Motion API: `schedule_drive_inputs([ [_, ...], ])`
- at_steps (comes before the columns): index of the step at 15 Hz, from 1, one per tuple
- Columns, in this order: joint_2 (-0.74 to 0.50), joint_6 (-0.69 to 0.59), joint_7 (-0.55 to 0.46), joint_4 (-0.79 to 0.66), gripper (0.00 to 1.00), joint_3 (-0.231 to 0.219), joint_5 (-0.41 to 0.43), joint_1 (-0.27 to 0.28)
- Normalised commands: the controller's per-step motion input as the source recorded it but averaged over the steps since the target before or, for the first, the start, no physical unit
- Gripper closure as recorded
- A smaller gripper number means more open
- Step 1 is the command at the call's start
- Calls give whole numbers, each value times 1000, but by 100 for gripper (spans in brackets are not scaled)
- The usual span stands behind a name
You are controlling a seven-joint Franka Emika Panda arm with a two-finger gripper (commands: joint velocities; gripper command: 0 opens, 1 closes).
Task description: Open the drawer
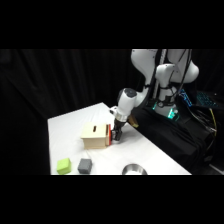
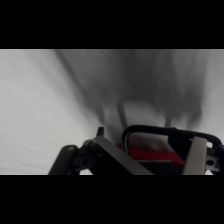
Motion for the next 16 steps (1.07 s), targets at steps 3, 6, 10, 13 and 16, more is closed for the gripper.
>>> schedule_drive_inputs([
  [3,-100,187,317,-292,0,-398,-231,501],
  [6,-101,206,287,-296,0,-430,-209,505],
  [10,-94,219,196,-264,0,-377,-139,424],
  [13,-170,151,56,-250,0,-274,-108,296],
  [16,-179,102,11,-175,0,-146,-147,124],
])
